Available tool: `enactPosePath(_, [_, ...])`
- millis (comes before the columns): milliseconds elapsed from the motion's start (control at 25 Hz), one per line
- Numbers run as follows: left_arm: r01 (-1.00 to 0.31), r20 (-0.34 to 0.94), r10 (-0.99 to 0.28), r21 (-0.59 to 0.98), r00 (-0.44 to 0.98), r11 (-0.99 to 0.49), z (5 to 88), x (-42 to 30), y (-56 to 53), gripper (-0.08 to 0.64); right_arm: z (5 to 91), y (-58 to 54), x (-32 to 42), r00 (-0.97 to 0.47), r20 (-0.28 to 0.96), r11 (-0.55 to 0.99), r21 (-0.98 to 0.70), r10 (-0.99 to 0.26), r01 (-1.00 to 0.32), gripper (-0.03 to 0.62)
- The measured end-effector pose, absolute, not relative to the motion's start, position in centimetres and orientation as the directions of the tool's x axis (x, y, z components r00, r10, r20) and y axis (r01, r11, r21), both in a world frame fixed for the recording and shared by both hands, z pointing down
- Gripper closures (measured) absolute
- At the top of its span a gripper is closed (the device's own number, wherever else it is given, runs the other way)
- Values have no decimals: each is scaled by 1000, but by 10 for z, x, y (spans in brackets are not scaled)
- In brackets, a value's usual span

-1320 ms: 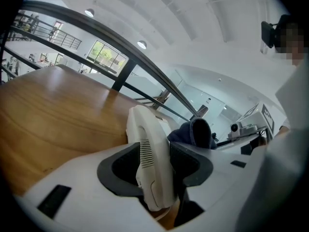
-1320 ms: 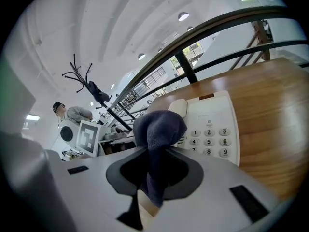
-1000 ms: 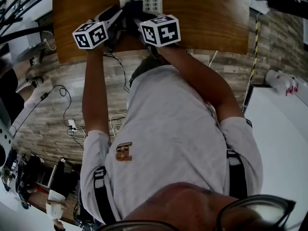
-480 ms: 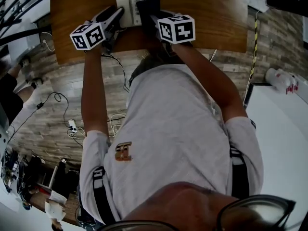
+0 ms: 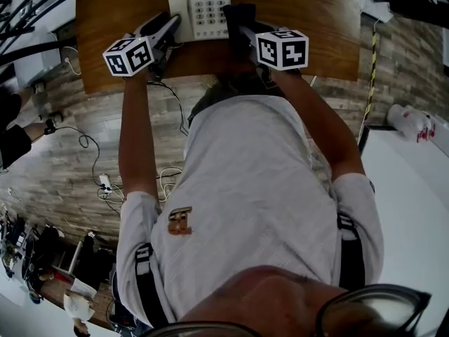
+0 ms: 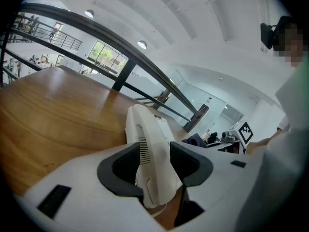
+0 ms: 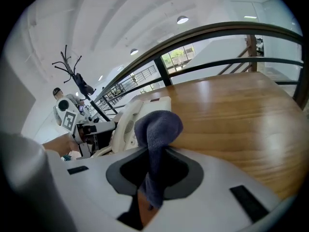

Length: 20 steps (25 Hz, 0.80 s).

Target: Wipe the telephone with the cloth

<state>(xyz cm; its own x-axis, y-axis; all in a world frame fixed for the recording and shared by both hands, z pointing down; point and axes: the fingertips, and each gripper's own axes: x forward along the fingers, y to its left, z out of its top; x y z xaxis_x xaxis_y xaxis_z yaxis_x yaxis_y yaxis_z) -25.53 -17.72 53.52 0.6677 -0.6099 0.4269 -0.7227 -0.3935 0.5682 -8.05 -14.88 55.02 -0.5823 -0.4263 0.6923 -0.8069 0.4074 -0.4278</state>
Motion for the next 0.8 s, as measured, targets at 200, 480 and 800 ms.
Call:
enactPosePath(200, [-728,394,-643,552,657,-405,514,-253,-179,348,522,-156,-86,-632,637,468,-438,-441,-768,512])
enactPosePath(480, [-740,280,-727,503,628,-446,445,-248,-186,351,453,-174,-101,-709,509,576,-422,-488,-700,512])
enactPosePath(800, [-763,98,-812,424,575,-488,362,-239,-188,423,385,-190,-109,-782,320,662,-417,-535,-623,512])
